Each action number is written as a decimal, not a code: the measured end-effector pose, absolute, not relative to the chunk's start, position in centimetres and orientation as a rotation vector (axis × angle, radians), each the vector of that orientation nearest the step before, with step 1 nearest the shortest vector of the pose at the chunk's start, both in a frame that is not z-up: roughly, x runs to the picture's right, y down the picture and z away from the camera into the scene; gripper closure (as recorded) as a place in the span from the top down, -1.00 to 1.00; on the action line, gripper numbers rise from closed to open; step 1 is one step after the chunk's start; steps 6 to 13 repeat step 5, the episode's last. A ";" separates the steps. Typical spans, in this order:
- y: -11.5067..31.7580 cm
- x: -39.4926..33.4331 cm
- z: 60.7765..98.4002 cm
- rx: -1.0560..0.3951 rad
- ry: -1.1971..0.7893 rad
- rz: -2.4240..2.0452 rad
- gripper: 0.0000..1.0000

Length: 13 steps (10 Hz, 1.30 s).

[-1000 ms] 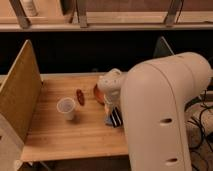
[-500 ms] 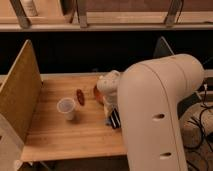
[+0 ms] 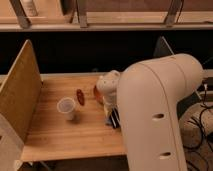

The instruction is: Place the eraser on the white sponge

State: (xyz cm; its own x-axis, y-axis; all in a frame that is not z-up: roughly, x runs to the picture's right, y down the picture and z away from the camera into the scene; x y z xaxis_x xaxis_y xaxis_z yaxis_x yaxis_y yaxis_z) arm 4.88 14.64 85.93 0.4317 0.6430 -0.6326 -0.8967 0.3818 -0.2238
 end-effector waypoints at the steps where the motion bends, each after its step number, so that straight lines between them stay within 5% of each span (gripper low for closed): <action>1: 14.7 4.9 85.9 -0.596 0.490 1.034 0.57; 13: 14.7 4.9 85.9 -0.596 0.491 1.035 0.60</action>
